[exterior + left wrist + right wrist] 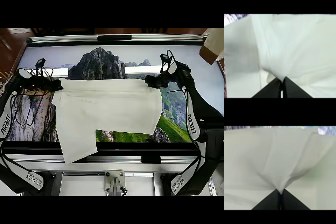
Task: Fold the shirts.
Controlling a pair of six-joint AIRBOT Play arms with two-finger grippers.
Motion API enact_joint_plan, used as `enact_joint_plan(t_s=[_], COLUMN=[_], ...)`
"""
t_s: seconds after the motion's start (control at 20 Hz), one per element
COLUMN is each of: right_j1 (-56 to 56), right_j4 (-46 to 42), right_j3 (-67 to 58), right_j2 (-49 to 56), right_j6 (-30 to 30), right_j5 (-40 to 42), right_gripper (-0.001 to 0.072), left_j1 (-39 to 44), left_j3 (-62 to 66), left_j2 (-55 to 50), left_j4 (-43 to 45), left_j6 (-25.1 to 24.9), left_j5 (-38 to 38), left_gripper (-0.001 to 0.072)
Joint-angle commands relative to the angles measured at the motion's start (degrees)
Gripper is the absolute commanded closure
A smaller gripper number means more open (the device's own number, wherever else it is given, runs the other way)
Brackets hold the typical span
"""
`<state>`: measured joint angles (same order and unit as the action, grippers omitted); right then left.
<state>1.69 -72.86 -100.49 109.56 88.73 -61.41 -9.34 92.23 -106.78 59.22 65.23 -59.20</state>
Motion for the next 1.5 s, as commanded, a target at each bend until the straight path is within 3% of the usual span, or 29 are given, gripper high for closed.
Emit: enact_joint_plan(t_s=[0.0,0.2,0.25,0.3,0.35,0.4,0.6,0.75,1.05,1.25,1.45], right_j1=[-0.04,-0.04,-0.04,-0.07,-0.09,-0.11,-0.55,-3.48,-8.07,-7.96,-7.96], right_j4=[-1.68,-0.09,1.36,3.1,5.14,5.92,-3.17,-6.56,-6.54,-5.09,-5.05], right_j3=[1.22,2.16,2.16,2.14,2.03,1.53,-0.13,1.81,14.82,17.55,17.59], right_j2=[0.39,0.46,0.44,0.42,0.13,-0.46,-5.88,-11.26,-21.57,-22.86,-22.88], right_j6=[3.85,5.81,5.77,5.62,5.07,4.48,3.15,-0.09,-0.96,-0.87,-0.42], right_j5=[-8.76,-9.14,-9.14,-9.22,-9.79,-11.47,-25.94,-35.45,-33.42,-33.03,-32.89], right_gripper=[0.066,0.066,0.0642,0.0548,0.0338,0.0252,0.0252,0.0252,0.0252,0.0252,0.0252], left_j1=[-1.05,-1.01,-1.07,-1.18,-1.49,-1.99,-5.29,-8.55,-13.77,-14.53,-14.29], left_j3=[0.07,0.09,0.15,0.68,1.75,3.32,7.72,-2.14,-45.94,-54.82,-57.44], left_j2=[-1.38,-2.49,-2.47,-2.43,-2.43,-2.32,1.6,10.49,31.76,33.2,33.11], left_j4=[1.7,1.68,1.66,1.66,1.68,1.68,1.9,1.9,0.98,0.61,-5.55], left_j6=[0.5,5.03,5.16,5.64,6.69,7.98,11.37,10.6,2.23,-1.62,-4.59], left_j5=[-12.07,-12.0,-12.07,-13.31,-15.19,-18.16,-32.15,-35.08,-19.5,-15.1,-9.49], left_gripper=[0.0677,0.0676,0.064,0.0477,0.0283,0.0226,0.0226,0.0229,0.0244,0.0244,0.0244])
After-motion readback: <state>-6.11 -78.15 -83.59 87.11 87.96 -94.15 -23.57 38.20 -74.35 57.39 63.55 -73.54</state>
